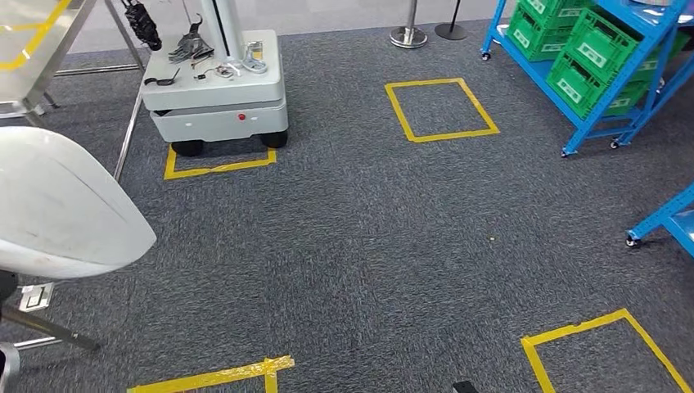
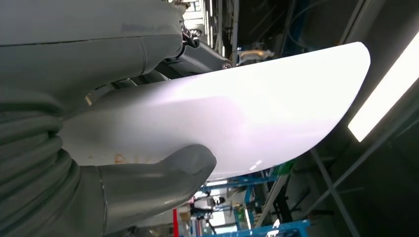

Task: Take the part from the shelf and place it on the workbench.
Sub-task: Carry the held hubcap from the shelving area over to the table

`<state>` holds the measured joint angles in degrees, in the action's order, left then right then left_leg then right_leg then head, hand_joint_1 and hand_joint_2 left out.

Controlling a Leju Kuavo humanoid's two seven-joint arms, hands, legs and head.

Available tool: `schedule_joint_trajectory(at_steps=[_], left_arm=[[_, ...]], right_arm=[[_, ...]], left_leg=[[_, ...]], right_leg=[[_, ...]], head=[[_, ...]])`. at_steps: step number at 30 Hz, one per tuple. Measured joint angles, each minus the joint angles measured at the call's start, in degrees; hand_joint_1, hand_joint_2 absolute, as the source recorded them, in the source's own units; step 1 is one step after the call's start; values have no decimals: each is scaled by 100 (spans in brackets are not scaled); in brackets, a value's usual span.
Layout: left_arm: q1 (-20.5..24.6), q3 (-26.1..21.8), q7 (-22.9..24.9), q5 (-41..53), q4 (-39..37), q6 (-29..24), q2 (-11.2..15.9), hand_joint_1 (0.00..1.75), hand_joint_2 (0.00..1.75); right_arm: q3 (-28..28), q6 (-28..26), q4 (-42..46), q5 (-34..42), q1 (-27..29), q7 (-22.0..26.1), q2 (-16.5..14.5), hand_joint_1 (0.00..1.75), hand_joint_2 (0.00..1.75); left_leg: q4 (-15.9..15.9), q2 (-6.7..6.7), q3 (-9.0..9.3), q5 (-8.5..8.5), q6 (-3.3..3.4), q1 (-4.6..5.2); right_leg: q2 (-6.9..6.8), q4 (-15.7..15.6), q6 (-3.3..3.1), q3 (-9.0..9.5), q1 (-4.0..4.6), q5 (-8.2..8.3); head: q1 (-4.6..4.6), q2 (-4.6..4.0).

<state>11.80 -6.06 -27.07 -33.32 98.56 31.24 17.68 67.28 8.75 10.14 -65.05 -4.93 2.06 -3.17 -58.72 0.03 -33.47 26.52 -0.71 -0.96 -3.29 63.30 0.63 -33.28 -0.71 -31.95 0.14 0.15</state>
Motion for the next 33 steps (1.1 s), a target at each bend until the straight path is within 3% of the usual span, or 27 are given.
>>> schedule_joint_trajectory(at_steps=[1, 2, 3, 4, 7, 10, 12, 13, 14, 16, 18, 19, 20, 21, 23, 25, 27, 28, 30, 32, 33], left_arm=[[75, 7, 33, -58, -8, -38, 25, 175, 175], [129, 15, 64, -107, -19, -73, 53, 175, 175], [162, 21, 83, -146, -30, -98, 84, 175, 175], [186, 28, 91, -171, -42, -122, 118, 175, 175], [226, 39, 83, -193, -60, -180, 176, 175, 175], [229, 40, 78, -194, -60, -189, 181, 175, 175], [73, 17, 21, -154, 39, -289, 271, 175, 175], [-17, -16, 0, -158, 103, -340, 365, 175, 175], [-100, -69, -12, -180, 169, -390, 486, 175, 175], [-102, -189, 55, -365, 200, -373, 694, 175, 175], [-81, -262, 154, -615, 187, -318, 864, 175, 175], [-68, -282, 207, -733, 176, -291, 956, 175, 175], [-47, -308, 254, -830, 163, -275, 1062, 175, 175], [-22, -345, 294, -912, 150, -270, 1176, 175, 175], [17, -432, 343, -1037, 123, -267, 1365, 175, 175], [28, -486, 359, -1085, 100, -255, 1481, 175, 175], [28, -507, 374, -1066, 77, -244, 1538, 175, 175], [25, -519, 380, -1027, 65, -250, 1557, 175, 175], [3, -543, 360, -922, 48, -288, 1577, 175, 175], [-99, -592, 282, -851, 49, -319, 1587, 175, 175], [-174, -638, 227, -821, 54, -314, 1580, 175, 175]], right_arm=[[1, -11, 0, 20, 10, -30, 3, 0, 0], [2, -28, 0, 46, 25, -65, 7, 0, 0], [4, -47, 0, 75, 42, -98, 10, 0, 0], [6, -65, 0, 95, 58, -127, 14, 0, 0], [8, -91, 0, 115, 77, -193, 17, 0, 0], [8, -93, 0, 117, 77, -202, 17, 0, 0], [33, -84, 0, 134, 75, -226, 26, 0, 0], [45, -68, 0, 126, 76, -234, 27, 0, 0], [58, -46, 0, 117, 81, -238, 28, 0, 0], [58, 9, -1, 60, 104, -234, 20, 0, 0], [48, 63, -2, -22, 127, -244, 18, 0, 0], [38, 83, -2, -61, 133, -234, 17, 0, 0], [26, 96, -2, -84, 133, -206, 16, 0, 0], [17, 97, -2, -87, 131, -168, 13, 0, 0], [10, 85, -2, -67, 123, -102, 6, 0, 0], [10, 78, -3, -51, 118, -70, 3, 0, 0], [2, 103, -5, -69, 102, -38, -10, 0, 0], [-13, 117, -7, -85, 90, -29, -21, 0, 0], [-46, 125, -13, -104, 73, -50, -49, 0, 0], [-60, 114, -22, -99, 80, -132, -80, 0, 0], [-61, 99, -27, -88, 90, -181, -95, 0, 0]], left_leg=[[-1, -68, -9, -6, 19, 6], [-3, -140, -16, -9, 35, 16], [-5, -218, -21, -9, 44, 28], [-9, -302, -23, -10, 48, 40], [-14, -482, -17, -11, 49, 55], [-15, -506, -16, -11, 48, 55], [15, -727, -52, -41, -40, 36], [6, -772, -86, -38, -90, 30], [-76, -728, -153, 13, -143, 32], [-607, -324, -415, 307, -183, 52], [-1322, -95, -761, 604, -234, 39], [-1493, -60, -840, 627, -258, 21], [-1441, -29, -805, 542, -283, 3], [-1160, 30, -647, 373, -307, -12], [-379, 292, -226, 74, -317, -12], [-27, 413, -32, -6, -233, 14], [-37, 263, -44, -19, -127, 28], [-27, 187, -51, -32, -88, 21], [-3, 49, -60, -66, -18, -4], [-2, -81, -84, -82, 17, -10], [-7, -156, -100, -86, 23, -6]], right_leg=[[190, 384, 3, -188, -2, -186], [279, 794, -5, -404, 6, -350], [312, 1109, -20, -583, 20, -434], [326, 1236, -46, -676, 35, -407], [370, 838, -131, -552, 71, -29], [383, 708, -145, -497, 77, 50], [495, 82, -213, -223, 102, 280], [507, -258, -262, -69, 111, 403], [499, -580, -319, 79, 118, 515], [308, -659, -377, 131, 115, 535], [129, -649, -398, 136, 119, 509], [41, -633, -397, 135, 117, 491], [-45, -611, -390, 134, 112, 469], [-125, -581, -375, 134, 102, 442], [-267, -500, -320, 143, 102, 371], [-379, -446, -252, 162, 118, 316], [-505, -441, -195, 192, 120, 289], [-479, -418, -158, 196, 104, 263], [-151, -148, -91, 88, 64, 71], [228, 544, -63, -240, 43, -291], [292, 916, -64, -427, 44, -435]], head=[[7, 0], [12, 0], [14, 0], [14, 0], [14, 0], [14, 0], [22, 0], [27, 0], [25, 0], [9, 0], [-1, 0], [0, 0], [0, 0], [0, 0], [-1, 0], [8, 0], [16, 0], [18, 0], [25, 0], [41, 0], [48, 0]])
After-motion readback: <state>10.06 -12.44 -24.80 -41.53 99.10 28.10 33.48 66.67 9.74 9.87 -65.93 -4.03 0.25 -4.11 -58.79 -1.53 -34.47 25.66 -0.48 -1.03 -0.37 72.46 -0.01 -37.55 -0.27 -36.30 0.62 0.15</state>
